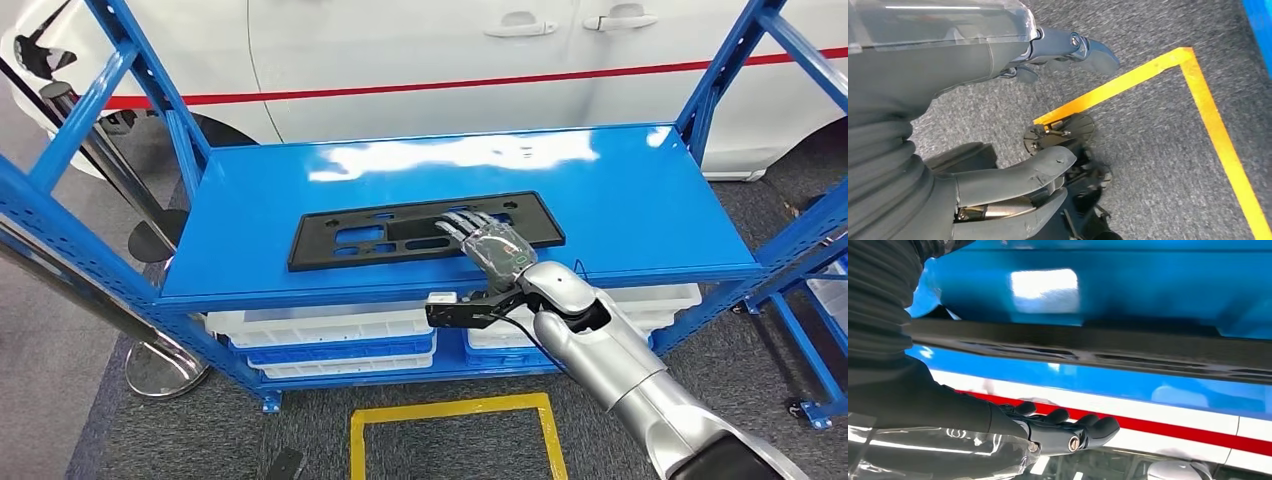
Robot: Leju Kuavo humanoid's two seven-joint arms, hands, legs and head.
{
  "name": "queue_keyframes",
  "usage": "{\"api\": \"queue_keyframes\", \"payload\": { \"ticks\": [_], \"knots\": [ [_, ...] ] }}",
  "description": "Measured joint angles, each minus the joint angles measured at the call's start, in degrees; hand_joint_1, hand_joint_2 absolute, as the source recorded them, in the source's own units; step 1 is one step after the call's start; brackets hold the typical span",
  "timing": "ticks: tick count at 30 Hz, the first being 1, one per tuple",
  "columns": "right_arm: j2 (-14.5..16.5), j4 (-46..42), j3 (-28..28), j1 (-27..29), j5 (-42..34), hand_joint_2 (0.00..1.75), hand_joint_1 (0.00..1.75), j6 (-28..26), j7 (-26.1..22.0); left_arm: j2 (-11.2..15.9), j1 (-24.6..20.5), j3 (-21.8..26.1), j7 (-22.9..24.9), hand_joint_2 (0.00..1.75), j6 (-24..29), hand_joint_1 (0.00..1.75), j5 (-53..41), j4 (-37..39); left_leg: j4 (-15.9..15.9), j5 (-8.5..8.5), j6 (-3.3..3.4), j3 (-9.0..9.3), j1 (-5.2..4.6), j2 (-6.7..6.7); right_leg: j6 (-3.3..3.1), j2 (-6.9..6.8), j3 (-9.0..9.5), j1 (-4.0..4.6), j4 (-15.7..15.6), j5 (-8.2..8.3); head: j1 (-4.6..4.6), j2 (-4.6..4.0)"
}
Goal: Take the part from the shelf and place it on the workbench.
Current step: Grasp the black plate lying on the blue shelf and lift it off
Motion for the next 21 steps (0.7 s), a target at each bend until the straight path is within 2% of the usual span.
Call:
{"api": "queue_keyframes", "payload": {
  "ticks": [2,4,5,7,8,9,10,12,13,15,18,19,21],
  "knots": [
    [0.13,0.71,0.02,-0.16,0.11,1.75,0.0,-0.08,0.19,-0.02,-0.02,-0.13,0.02,1.75,-0.03,0.0,0.0,0.0,-0.73,0.28,0.63,0.32,-0.01,-0.06,0.69,-0.04,0.11,-0.06,-0.32,0.1,0.01,0.0],
    [0.17,1.25,0.02,-0.38,0.13,1.75,0.0,-0.22,0.27,-0.08,-0.03,-0.23,0.02,1.75,-0.03,0.0,-0.01,0.0,-1.91,0.89,1.43,0.92,0.13,-0.01,1.15,-0.09,-0.31,-0.09,0.88,-0.93,0.05,0.0],
    [0.18,1.5,0.02,-0.55,0.13,1.75,0.0,-0.32,0.36,-0.11,-0.07,-0.3,0.01,1.75,-0.03,0.0,-0.02,0.0,-2.37,1.13,1.79,1.18,0.18,0.06,1.24,-0.1,-1.3,-0.06,3.09,-2.3,0.07,0.0],
    [0.19,2.02,0.02,-0.72,0.13,1.75,0.0,-0.51,0.51,-0.13,-0.14,-0.4,0.01,1.75,-0.04,0.0,-0.02,0.0,-2.44,1.15,2.18,1.24,-0.07,0.13,1.27,-0.09,-4.47,-0.03,9.66,-5.43,0.08,0.0],
    [0.2,2.29,0.02,-0.72,0.13,1.75,0.0,-0.58,0.58,-0.13,-0.14,-0.44,0.03,1.75,-0.05,0.0,-0.02,0.0,-2.38,1.09,2.26,1.23,-0.13,0.13,1.3,-0.09,-5.88,-0.02,12.44,-6.27,0.07,0.0],
    [0.26,2.57,0.02,-0.75,0.15,1.75,0.0,-0.62,0.62,-0.13,-0.13,-0.45,0.08,1.75,-0.05,0.0,-0.02,0.0,-2.27,1.01,2.29,1.22,-0.15,0.09,1.34,-0.11,-6.5,-0.05,13.47,-6.02,0.06,0.0],
    [0.34,2.83,0.01,-0.9,0.2,1.75,0.0,-0.61,0.66,-0.14,-0.13,-0.46,0.14,1.75,-0.07,0.0,-0.03,0.0,-2.09,0.9,2.25,1.22,-0.14,0.04,1.37,-0.12,-6.21,-0.09,12.65,-4.84,0.07,0.0],
    [0.62,3.27,-0.01,-1.62,0.42,1.75,0.0,-0.53,0.75,-0.2,-0.12,-0.52,0.26,1.75,-0.15,0.0,-0.1,0.0,-1.33,0.39,1.94,1.13,-0.13,-0.04,1.32,-0.16,-3.4,-0.25,6.58,-1.31,0.07,0.0],
    [0.81,3.46,-0.02,-2.1,0.55,1.75,0.0,-0.46,0.81,-0.23,-0.17,-0.56,0.28,1.75,-0.2,0.0,-0.15,0.0,-0.74,0.03,1.65,0.93,-0.23,-0.05,1.21,-0.16,-2.03,-0.24,3.62,-0.24,0.07,0.0],
    [1.34,3.89,-0.03,-2.78,0.73,1.75,0.0,-0.31,0.94,-0.26,-0.29,-0.7,0.38,1.75,-0.32,0.0,-0.26,0.0,0.03,-0.43,1.09,0.52,-0.36,-0.01,0.83,-0.12,-0.81,-0.06,0.79,0.17,0.04,0.0],
    [1.87,4.63,-0.03,-3.26,0.8,1.75,0.0,-0.06,1.11,-0.27,-0.34,-1.01,0.51,1.75,-0.42,0.0,-0.34,0.0,0.48,-0.85,0.36,0.28,-0.25,0.03,0.0,-0.05,-0.75,0.07,0.54,0.27,0.02,0.0],
    [2.0,4.87,-0.04,-3.53,0.82,1.75,0.0,-0.02,1.16,-0.27,-0.33,-1.07,0.52,1.75,-0.42,0.0,-0.34,0.0,1.54,-1.61,0.01,-0.15,-0.16,0.04,-0.32,-0.06,-0.69,-0.02,0.44,0.34,0.01,0.0],
    [2.31,5.31,-0.05,-4.07,0.87,1.75,0.0,-0.01,1.22,-0.28,-0.34,-1.16,0.53,1.75,-0.42,0.0,-0.34,0.0,6.71,-4.45,-0.67,-2.49,0.09,0.08,-0.75,-0.1,-0.59,-0.13,0.34,0.36,0.01,0.0]
  ]
}}
